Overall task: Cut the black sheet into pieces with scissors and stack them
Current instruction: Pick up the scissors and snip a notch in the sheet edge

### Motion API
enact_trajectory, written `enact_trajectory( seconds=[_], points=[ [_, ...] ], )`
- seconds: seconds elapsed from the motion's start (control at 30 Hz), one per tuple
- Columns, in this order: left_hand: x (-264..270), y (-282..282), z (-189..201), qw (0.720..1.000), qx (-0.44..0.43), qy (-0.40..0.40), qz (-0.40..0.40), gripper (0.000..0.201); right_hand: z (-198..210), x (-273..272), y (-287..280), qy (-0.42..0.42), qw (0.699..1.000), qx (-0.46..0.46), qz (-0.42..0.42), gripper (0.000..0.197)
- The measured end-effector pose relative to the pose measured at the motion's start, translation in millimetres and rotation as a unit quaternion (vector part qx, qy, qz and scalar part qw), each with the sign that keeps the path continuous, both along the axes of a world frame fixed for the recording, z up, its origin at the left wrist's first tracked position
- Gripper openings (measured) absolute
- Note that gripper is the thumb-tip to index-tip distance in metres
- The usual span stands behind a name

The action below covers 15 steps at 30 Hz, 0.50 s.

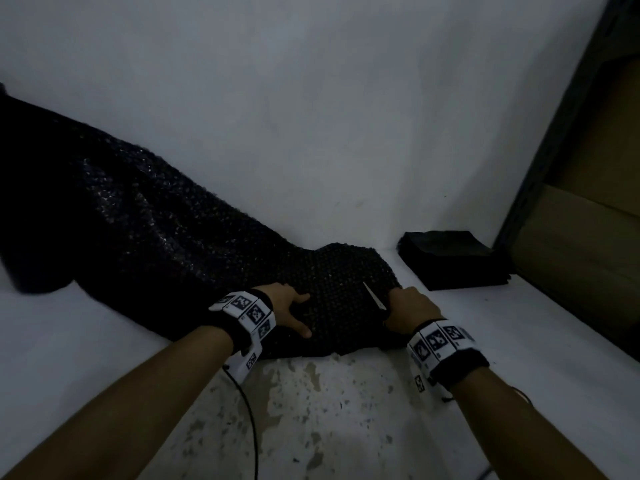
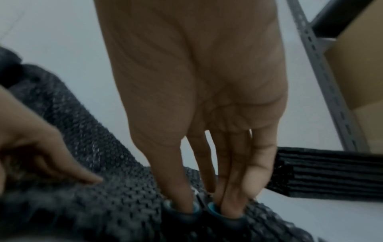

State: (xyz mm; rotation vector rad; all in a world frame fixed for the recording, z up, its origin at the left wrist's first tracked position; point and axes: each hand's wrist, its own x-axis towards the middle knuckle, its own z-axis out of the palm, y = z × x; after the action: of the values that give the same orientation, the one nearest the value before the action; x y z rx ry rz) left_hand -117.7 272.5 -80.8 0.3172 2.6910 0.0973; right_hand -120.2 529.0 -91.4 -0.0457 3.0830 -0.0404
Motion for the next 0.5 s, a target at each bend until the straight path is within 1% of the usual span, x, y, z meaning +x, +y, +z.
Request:
enact_trajectory(
  seconds=[0.07, 0.17, 0.23, 0.33, 0.43, 0.5],
  points=[
    [5.4, 1.2, -0.9, 1.000, 0.018, 0.015, 0.002, 0.100, -0.9, 4.4, -1.9, 0.020, 0.999, 0.026, -0.008, 0.018],
    [15.7, 4.9, -4.9, 0.996, 0.059, 0.057, -0.018, 0.085, -4.0, 3.1, -1.7, 0.043, 0.998, 0.039, -0.017, 0.039],
    [23.4, 7.6, -9.4, 0.995, 0.082, 0.049, -0.037, 0.078, -2.7, 3.9, -2.4, 0.045, 0.998, 0.039, -0.021, 0.043],
    [31.4, 13.0, -13.1, 0.996, 0.076, 0.013, -0.039, 0.085, -0.5, 1.9, 0.0, 0.023, 0.999, -0.025, -0.037, 0.039],
    [29.1, 18.2, -11.4, 0.997, 0.063, 0.017, -0.032, 0.086, 2.8, -2.9, 11.1, -0.026, 0.993, -0.110, -0.034, 0.036],
    [27.2, 21.8, -8.9, 0.998, 0.056, 0.014, -0.028, 0.086, 10.1, -1.7, 19.1, -0.046, 0.983, -0.172, -0.035, 0.032]
  ],
)
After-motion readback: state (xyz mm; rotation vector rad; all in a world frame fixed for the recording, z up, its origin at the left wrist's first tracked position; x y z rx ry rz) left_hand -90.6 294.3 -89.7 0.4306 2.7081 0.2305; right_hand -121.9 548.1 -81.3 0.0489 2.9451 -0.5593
